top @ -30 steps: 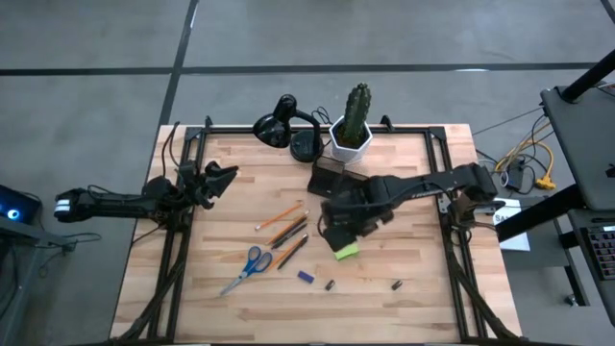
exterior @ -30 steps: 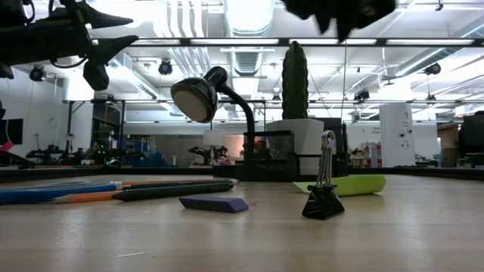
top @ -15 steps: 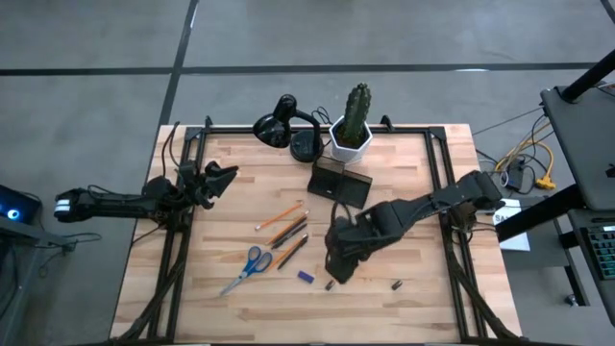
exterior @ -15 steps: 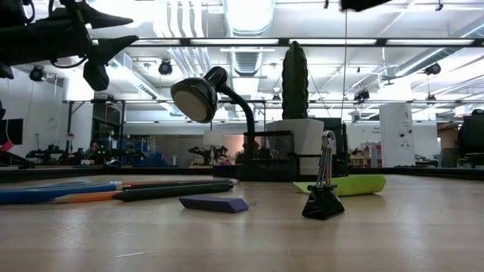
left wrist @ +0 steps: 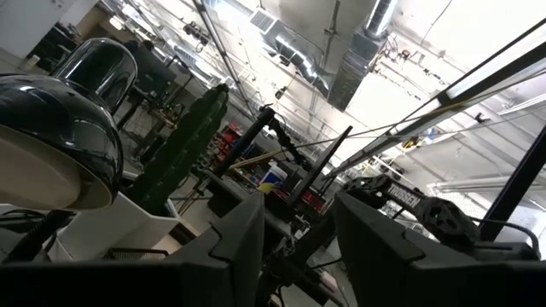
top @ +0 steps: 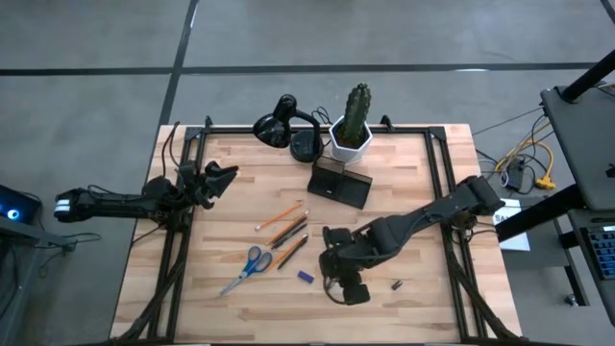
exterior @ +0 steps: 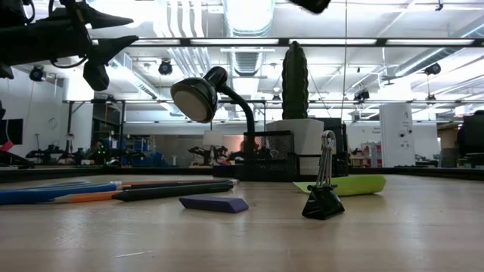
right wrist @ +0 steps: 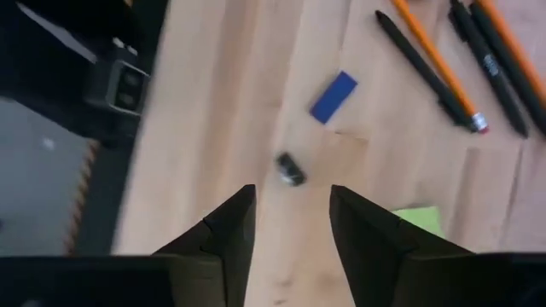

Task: Pick and place office supplies into organizer
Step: Put the left black binder clip into the black desk organizer

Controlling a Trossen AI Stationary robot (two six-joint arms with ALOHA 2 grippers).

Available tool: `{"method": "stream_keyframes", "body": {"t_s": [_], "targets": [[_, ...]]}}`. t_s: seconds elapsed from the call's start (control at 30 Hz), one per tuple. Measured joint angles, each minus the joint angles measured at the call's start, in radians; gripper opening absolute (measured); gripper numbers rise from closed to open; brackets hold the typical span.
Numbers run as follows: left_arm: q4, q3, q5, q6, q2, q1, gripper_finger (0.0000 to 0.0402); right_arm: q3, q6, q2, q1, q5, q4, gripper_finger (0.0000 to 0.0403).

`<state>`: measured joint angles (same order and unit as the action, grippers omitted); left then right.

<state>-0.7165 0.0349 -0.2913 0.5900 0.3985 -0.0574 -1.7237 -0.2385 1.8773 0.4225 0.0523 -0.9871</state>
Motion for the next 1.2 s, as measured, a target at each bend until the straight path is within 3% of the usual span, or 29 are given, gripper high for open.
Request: {"method": "stream_keyframes", "body": {"t_s": [0.37, 0.97, 1.2], "targets": [[0.0, 0.0, 0.0, 0.0, 0.0, 0.0, 0.0128, 0.008, 0.16, 0.151, 0.01, -0.003, 0.002, 0.0185], [0.0, 0.0, 0.0, -0.002, 0.002, 0.0, 0.0128, 0.023, 0.255, 0.235, 0.031, -0.003, 0.081, 0.0155], [0.0, -0.001, -0.001, -0.003, 0.001, 0.0, 0.0128, 0.03, 0.386, 0.266, 0.036, -0.003, 0.096, 0.0151]]}}
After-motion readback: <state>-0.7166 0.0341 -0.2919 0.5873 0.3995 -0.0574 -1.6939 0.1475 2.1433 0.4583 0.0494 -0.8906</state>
